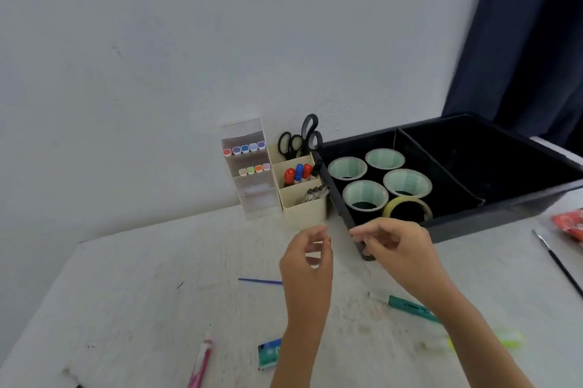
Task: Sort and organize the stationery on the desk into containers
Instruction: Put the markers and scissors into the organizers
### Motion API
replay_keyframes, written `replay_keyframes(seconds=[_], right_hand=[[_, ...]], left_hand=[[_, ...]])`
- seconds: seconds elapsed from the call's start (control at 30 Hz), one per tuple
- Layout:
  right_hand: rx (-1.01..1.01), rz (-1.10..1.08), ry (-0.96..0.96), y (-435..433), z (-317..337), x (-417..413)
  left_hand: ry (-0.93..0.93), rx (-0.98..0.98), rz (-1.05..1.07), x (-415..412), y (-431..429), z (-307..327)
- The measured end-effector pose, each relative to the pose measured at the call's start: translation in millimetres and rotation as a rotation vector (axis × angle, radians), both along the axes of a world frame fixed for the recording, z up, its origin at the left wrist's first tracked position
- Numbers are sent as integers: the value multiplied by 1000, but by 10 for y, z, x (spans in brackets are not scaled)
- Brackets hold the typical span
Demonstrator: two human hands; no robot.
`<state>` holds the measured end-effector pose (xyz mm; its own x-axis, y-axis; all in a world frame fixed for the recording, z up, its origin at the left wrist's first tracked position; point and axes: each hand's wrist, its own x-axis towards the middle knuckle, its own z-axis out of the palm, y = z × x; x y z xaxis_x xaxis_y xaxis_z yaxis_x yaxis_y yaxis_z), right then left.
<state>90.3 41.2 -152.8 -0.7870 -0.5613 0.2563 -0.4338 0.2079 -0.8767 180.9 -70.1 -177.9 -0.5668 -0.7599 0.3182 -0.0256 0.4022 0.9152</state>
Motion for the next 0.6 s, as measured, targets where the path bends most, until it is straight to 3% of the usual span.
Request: replay_keyframes(seconds=[0.2, 0.47, 0.6], right_hand=[[182, -65, -26, 656, -202, -143], [758, 105, -12, 1348, -406, -203], [799, 113, -5, 1487, -467, -214]], left_hand=[[-91, 177, -28, 32, 481, -242], [-115, 269, -90, 14, 810, -340], [-111, 293, -100, -18, 901, -357]])
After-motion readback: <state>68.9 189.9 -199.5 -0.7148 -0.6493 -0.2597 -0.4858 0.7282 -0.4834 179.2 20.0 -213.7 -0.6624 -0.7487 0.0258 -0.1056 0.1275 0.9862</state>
